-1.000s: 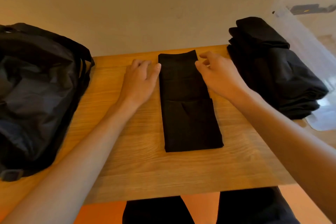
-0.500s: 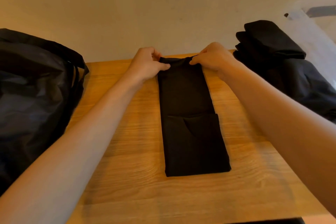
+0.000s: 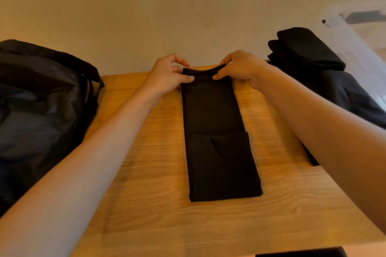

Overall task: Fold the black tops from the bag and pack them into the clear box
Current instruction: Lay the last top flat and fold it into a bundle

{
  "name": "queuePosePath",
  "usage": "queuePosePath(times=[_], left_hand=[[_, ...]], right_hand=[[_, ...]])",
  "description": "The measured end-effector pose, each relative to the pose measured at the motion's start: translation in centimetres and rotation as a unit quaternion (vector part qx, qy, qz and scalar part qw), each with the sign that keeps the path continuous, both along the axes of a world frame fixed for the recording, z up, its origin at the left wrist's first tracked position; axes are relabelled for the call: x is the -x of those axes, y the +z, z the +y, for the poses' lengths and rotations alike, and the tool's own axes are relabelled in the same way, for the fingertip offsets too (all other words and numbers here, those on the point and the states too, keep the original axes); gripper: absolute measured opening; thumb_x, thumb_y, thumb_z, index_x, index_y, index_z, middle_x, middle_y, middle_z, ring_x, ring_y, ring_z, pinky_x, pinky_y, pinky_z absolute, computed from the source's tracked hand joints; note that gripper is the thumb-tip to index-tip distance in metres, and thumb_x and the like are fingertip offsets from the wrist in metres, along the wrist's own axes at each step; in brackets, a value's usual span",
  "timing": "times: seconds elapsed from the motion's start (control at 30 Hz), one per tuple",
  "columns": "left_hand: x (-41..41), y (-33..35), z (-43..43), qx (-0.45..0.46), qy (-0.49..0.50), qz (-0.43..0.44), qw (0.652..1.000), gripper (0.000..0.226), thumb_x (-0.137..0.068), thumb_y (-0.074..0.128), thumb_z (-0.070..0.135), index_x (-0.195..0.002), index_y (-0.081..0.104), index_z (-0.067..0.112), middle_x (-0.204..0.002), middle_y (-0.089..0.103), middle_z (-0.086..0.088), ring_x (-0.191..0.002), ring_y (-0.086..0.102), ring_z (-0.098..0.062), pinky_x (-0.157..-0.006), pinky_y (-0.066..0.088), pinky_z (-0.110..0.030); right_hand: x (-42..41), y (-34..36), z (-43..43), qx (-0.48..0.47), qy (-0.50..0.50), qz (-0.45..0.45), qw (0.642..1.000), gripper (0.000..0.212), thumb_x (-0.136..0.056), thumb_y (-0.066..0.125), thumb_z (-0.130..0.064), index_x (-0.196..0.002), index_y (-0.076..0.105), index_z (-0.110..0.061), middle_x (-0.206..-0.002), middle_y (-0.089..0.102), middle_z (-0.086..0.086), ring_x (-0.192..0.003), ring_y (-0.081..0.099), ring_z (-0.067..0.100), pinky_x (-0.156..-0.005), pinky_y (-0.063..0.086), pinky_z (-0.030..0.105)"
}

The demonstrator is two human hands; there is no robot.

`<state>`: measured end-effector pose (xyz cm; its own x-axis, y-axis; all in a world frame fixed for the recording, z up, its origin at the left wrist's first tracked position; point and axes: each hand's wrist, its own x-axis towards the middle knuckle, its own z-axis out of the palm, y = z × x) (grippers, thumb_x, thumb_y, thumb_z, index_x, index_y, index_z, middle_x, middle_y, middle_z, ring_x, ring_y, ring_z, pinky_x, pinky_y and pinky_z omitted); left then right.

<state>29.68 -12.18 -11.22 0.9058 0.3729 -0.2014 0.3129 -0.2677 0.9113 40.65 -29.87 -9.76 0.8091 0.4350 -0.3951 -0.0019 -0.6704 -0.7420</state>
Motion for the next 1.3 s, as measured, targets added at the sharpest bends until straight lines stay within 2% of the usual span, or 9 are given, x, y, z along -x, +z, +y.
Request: queuePosePath(times=[0.1, 0.23, 0.4, 0.63, 0.93, 1.0, 1.1, 1.2, 1.3], left_hand=[[-0.1, 0.1, 0.1, -0.001, 0.002, -0.005, 1.0, 0.035, -0.086, 0.079, 0.007, -0.115, 0.064, 0.016, -0.102, 0.077, -0.004, -0.092, 0.074, -0.016, -0.065, 0.053, -0.02], [0.6, 0.4, 0.2, -0.037, -0.002, -0.05, 0.998, 0.038, -0.08, 0.085, 0.01, -0.113, 0.067, 0.016, -0.096, 0.077, -0.003, -0.094, 0.072, -0.015, -0.081, 0.057, -0.027], [3.7, 0.9, -0.8, -0.094, -0.058, -0.112, 0.988, 0.035, -0.075, 0.087, 0.003, -0.104, 0.071, 0.011, -0.097, 0.073, 0.005, -0.076, 0.063, 0.004, -0.072, 0.05, -0.016], [9.5, -0.4, -2.8, -0.174, -0.116, -0.159, 0.965, 0.028, -0.078, 0.085, 0.007, -0.103, 0.076, 0.016, -0.101, 0.074, 0.013, -0.099, 0.068, 0.0, -0.089, 0.053, -0.02], [11.9, -2.0, -3.4, -0.254, -0.162, -0.186, 0.935, 0.029, -0.085, 0.076, -0.001, -0.109, 0.078, 0.016, -0.107, 0.074, 0.012, -0.11, 0.065, 0.002, -0.096, 0.041, -0.006], [11.8, -2.0, -3.3, -0.287, -0.18, -0.186, 0.922, 0.034, -0.086, 0.073, -0.005, -0.112, 0.078, 0.017, -0.111, 0.074, 0.01, -0.111, 0.065, -0.001, -0.1, 0.042, -0.012], [11.6, -2.5, -3.3, -0.352, -0.22, -0.192, 0.889, 0.042, -0.084, 0.07, -0.01, -0.117, 0.076, 0.015, -0.12, 0.074, -0.001, -0.117, 0.065, -0.011, -0.105, 0.045, -0.034], [11.3, -3.0, -3.1, -0.38, -0.253, -0.204, 0.866, 0.042, -0.082, 0.07, -0.014, -0.115, 0.076, 0.01, -0.12, 0.074, -0.003, -0.12, 0.065, -0.013, -0.107, 0.045, -0.035], [10.9, -3.4, -2.7, -0.4, -0.255, -0.217, 0.853, 0.04, -0.081, 0.071, -0.015, -0.115, 0.076, 0.007, -0.121, 0.074, -0.006, -0.12, 0.065, -0.015, -0.11, 0.04, -0.028]], right_hand=[[-0.2, 0.3, -0.5, -0.03, -0.014, 0.016, 0.999, 0.025, -0.085, 0.081, -0.016, -0.108, 0.072, -0.016, -0.095, 0.06, -0.006, -0.086, 0.051, 0.007, -0.066, 0.04, 0.02], [0.3, 0.5, -1.4, -0.066, -0.015, -0.002, 0.998, 0.023, -0.084, 0.082, -0.017, -0.106, 0.077, -0.017, -0.103, 0.07, -0.003, -0.103, 0.06, 0.01, -0.08, 0.046, 0.024], [3.5, 1.7, -3.9, -0.098, 0.054, -0.106, 0.988, 0.013, -0.084, 0.082, -0.019, -0.095, 0.074, -0.02, -0.092, 0.071, -0.003, -0.088, 0.064, 0.007, -0.075, 0.044, 0.02], [8.8, -0.6, -8.6, -0.035, 0.204, -0.314, 0.926, 0.018, -0.083, 0.083, -0.019, -0.096, 0.072, -0.024, -0.093, 0.066, -0.01, -0.087, 0.061, 0.006, -0.077, 0.053, 0.024], [10.3, -2.0, -10.8, -0.022, 0.269, -0.345, 0.899, 0.024, -0.089, 0.074, -0.008, -0.11, 0.074, -0.02, -0.103, 0.061, -0.01, -0.093, 0.057, 0.004, -0.08, 0.043, 0.011], [10.3, -1.9, -11.0, -0.013, 0.285, -0.339, 0.896, 0.027, -0.092, 0.07, -0.006, -0.115, 0.073, -0.019, -0.109, 0.058, -0.013, -0.1, 0.055, 0.003, -0.085, 0.042, 0.011], [10.4, -2.2, -11.0, 0.001, 0.3, -0.347, 0.888, 0.03, -0.095, 0.064, -0.005, -0.121, 0.072, -0.018, -0.116, 0.06, -0.008, -0.111, 0.053, 0.006, -0.095, 0.044, 0.019], [10.5, -2.6, -11.0, 0.006, 0.298, -0.362, 0.883, 0.031, -0.095, 0.064, -0.002, -0.122, 0.072, -0.015, -0.118, 0.063, -0.002, -0.113, 0.055, 0.012, -0.098, 0.047, 0.027], [10.7, -3.3, -10.8, -0.019, 0.289, -0.389, 0.875, 0.029, -0.093, 0.066, 0.0, -0.118, 0.074, -0.011, -0.114, 0.065, 0.001, -0.109, 0.059, 0.015, -0.094, 0.045, 0.024]])
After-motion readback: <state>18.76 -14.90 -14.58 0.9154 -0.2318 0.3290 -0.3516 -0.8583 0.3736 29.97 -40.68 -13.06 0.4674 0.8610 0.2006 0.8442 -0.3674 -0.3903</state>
